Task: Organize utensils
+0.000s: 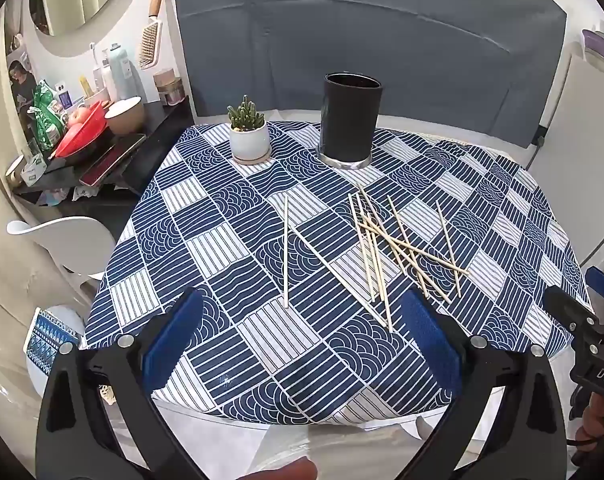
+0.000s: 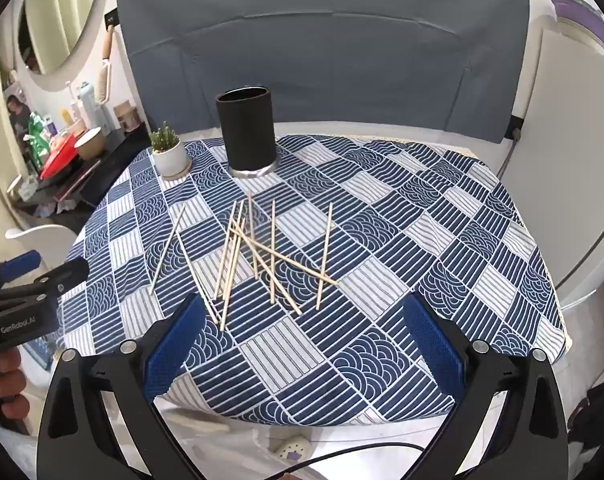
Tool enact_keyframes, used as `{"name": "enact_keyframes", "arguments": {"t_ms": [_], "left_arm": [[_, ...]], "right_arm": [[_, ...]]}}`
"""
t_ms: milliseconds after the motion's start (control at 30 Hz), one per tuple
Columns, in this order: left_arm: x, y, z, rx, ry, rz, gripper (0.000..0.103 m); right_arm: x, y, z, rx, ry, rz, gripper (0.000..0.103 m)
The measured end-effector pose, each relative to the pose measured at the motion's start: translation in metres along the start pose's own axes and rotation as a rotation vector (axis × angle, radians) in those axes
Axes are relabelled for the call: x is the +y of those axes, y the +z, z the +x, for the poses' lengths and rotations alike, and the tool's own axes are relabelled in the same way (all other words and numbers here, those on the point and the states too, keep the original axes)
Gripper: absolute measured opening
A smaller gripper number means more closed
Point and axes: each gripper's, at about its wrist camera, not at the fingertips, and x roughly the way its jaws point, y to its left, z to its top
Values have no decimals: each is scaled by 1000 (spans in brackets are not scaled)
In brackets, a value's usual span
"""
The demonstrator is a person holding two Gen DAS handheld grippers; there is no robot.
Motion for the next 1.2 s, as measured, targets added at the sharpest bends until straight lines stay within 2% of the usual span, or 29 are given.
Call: {"name": "enact_keyframes", "arguments": {"t_ms": [233, 1200], "left_arm": [[2, 7, 3, 21, -1, -3, 97], [7, -2, 7, 25, -20, -26, 97]], "right_arm": [[0, 0, 0, 0, -2, -1, 95], [5, -2, 3, 4, -6, -13, 95]]}}
